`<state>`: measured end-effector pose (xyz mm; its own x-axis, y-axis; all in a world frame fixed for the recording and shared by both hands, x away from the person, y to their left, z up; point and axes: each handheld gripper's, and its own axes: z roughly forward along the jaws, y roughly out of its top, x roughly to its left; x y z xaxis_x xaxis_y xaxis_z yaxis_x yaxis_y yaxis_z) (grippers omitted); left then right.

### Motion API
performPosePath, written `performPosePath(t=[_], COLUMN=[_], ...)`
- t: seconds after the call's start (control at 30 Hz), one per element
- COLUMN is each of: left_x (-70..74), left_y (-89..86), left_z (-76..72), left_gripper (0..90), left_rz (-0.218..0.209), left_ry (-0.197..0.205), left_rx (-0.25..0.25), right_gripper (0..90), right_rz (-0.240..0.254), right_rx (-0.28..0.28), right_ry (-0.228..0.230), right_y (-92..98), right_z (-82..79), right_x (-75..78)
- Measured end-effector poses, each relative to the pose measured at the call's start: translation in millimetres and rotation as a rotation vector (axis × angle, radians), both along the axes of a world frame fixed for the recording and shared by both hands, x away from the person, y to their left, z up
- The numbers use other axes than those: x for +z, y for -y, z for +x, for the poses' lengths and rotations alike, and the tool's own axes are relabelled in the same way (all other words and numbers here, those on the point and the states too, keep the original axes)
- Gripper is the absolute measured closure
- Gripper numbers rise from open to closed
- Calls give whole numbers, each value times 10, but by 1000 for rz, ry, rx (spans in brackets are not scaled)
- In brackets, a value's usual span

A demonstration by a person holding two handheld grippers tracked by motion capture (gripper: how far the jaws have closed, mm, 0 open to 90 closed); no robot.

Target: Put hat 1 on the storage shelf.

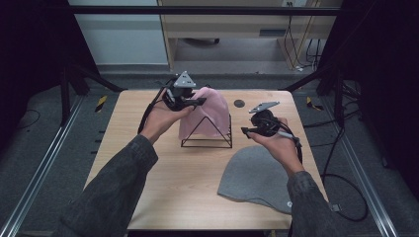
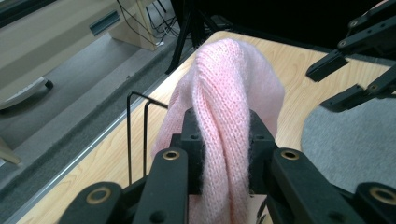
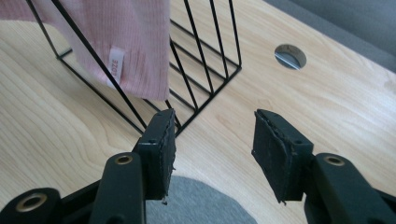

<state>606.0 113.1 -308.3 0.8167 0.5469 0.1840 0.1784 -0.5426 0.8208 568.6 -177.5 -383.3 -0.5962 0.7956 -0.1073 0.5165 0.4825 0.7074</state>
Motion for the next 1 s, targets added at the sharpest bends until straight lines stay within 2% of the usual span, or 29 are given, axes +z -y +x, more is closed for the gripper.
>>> performPosePath(t=[0.07, 0.13, 0.27, 0.37, 0.57, 0.83, 0.93, 1.0], left_x=[-52, -80, -135, -180, -216, -239, -245, -244], left_y=[-8, -11, -31, -63, -60, -58, -54, -48], left_z=[8, 2, 2, 5, -11, 5, 7, -2], left_gripper=[736, 734, 729, 727, 720, 712, 674, 666], left_rz=[-3, 3, -13, -28, -24, -31, -40, -27], left_ry=[-17, -14, -24, -46, -69, -91, -109, -99], left_rx=[-4, -2, -2, -13, -42, -27, -35, -29], right_gripper=[485, 484, 479, 476, 473, 470, 468, 468], right_rz=[-2, -9, -12, -20, -25, -36, -37, -39], right_rx=[-7, -5, -12, -18, -30, -39, -42, -47], right_ry=[-8, -13, -21, -37, -51, -63, -69, -75], right_y=[14, 29, 55, 76, 125, 161, 182, 201], right_z=[-7, -6, 3, 2, -4, -8, -5, -2], right_x=[-24, -40, -73, -112, -170, -195, -212, -227])
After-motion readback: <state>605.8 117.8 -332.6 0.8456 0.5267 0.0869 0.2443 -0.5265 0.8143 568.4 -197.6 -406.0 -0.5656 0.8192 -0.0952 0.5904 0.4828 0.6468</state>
